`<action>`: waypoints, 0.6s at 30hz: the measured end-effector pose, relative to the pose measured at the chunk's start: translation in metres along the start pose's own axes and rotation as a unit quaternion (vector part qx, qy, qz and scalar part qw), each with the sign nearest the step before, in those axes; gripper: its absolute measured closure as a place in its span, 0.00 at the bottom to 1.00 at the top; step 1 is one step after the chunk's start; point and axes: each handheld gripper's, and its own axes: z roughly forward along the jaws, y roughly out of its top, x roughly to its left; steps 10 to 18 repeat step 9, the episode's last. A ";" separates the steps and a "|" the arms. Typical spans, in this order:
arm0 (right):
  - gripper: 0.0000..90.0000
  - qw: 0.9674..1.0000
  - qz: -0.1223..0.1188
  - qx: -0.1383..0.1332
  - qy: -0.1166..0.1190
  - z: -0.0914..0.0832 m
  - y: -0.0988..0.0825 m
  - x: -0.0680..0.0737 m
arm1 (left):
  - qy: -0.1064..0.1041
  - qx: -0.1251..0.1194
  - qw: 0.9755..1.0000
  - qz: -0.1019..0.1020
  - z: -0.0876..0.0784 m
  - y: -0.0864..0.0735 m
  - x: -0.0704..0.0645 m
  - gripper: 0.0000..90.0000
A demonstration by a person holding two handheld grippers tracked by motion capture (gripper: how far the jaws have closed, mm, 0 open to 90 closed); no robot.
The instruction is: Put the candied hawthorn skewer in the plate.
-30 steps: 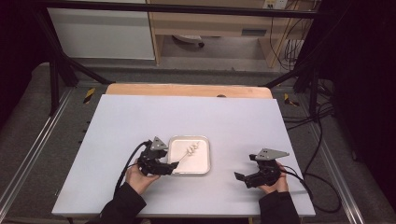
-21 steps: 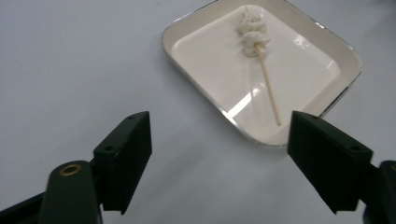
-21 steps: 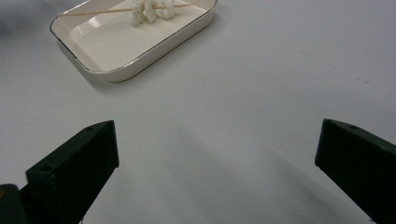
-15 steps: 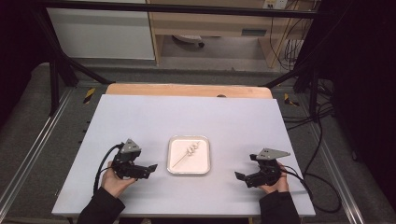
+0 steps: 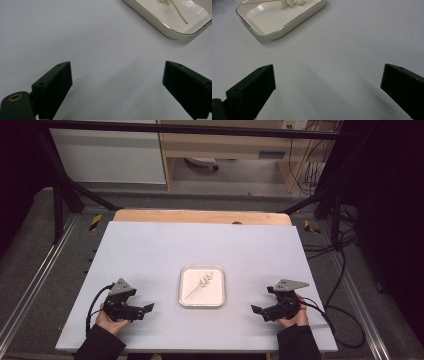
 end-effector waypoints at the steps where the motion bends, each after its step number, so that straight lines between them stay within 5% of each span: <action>1: 0.00 1.000 -0.002 0.002 0.000 0.000 0.000 0.000 | 0.000 -0.004 1.000 0.000 -0.001 0.000 0.000 0.10; 18: 0.00 1.000 0.001 0.011 0.004 0.003 -0.001 0.000 | 0.001 -0.002 1.000 0.009 -0.002 -0.002 -0.001 0.10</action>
